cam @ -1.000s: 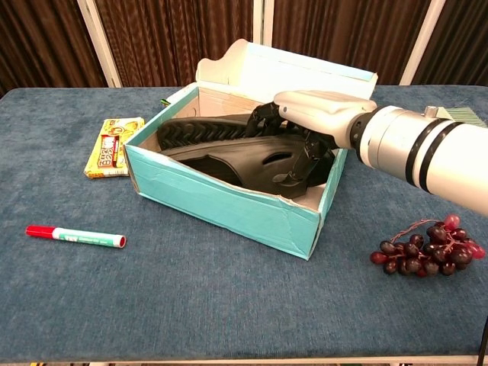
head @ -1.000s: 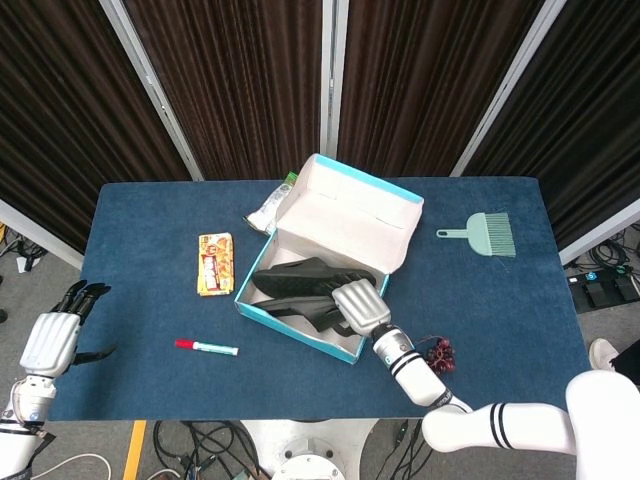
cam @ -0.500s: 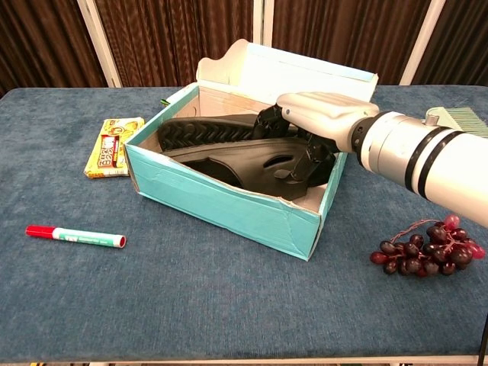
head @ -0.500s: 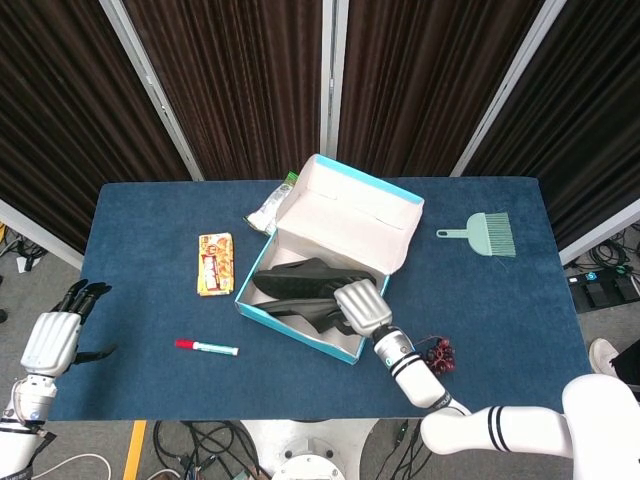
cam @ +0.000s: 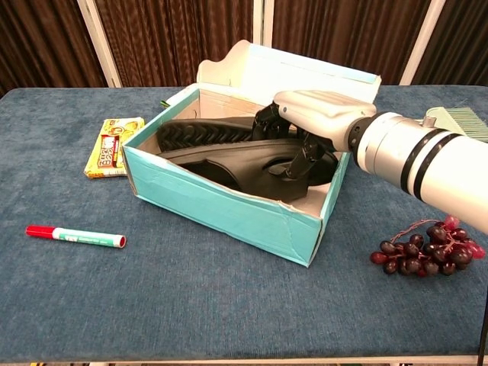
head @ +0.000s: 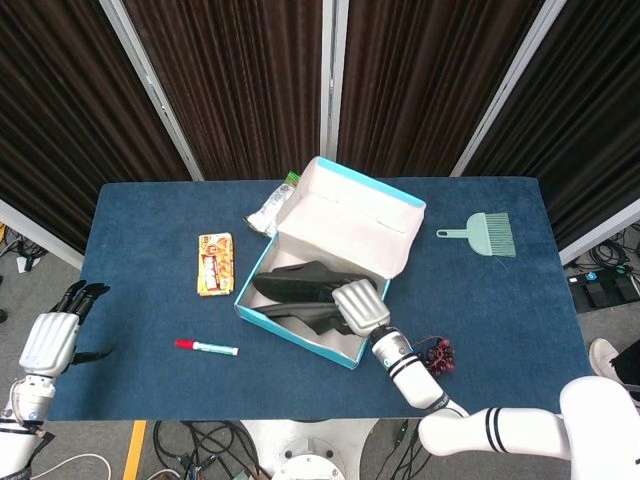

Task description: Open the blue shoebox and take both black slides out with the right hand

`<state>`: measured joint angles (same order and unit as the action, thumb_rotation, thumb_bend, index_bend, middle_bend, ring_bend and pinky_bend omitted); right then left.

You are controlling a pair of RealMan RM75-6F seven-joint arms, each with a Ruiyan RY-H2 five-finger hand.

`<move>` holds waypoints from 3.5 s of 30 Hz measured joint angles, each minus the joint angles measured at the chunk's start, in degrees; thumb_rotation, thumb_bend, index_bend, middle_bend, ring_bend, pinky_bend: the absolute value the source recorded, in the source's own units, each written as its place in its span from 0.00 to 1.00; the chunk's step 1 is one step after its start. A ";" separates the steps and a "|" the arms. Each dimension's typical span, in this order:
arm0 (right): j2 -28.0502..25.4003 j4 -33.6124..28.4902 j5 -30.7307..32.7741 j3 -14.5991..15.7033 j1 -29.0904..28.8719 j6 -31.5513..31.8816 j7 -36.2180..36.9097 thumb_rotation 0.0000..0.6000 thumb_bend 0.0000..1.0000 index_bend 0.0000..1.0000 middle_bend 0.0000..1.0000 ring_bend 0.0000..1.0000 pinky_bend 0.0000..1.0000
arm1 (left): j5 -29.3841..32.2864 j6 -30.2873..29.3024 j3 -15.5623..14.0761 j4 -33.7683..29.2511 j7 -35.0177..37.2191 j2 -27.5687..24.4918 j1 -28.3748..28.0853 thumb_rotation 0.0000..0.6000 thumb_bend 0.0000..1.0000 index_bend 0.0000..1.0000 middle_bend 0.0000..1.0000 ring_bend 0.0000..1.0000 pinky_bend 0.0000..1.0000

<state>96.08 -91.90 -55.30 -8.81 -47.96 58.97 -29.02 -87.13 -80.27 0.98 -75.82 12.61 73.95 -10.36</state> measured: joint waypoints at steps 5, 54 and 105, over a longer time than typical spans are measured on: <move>0.79 1.23 1.35 -0.56 -0.25 -0.85 -0.33 1.00 0.31 0.57 0.55 0.45 0.57 | 0.11 0.07 0.01 0.31 0.18 -0.04 0.06 1.00 0.11 0.15 0.14 0.06 0.35; -28.90 -17.39 -12.57 0.42 25.27 19.39 20.23 1.00 0.37 0.70 0.64 0.54 0.68 | -1.66 0.94 -0.18 -4.59 -4.69 -0.06 -1.71 1.00 0.11 0.15 0.14 0.06 0.35; -35.64 -8.98 -1.29 -5.35 27.17 -10.63 56.27 1.00 0.20 0.00 0.07 0.00 0.00 | -1.47 2.12 -1.19 -4.35 -4.69 0.04 -1.98 1.00 0.11 0.15 0.14 0.06 0.35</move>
<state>60.44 -100.87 -56.59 -14.16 -20.79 48.35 27.25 -88.60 -78.15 -0.21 -80.18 7.92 73.98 -12.34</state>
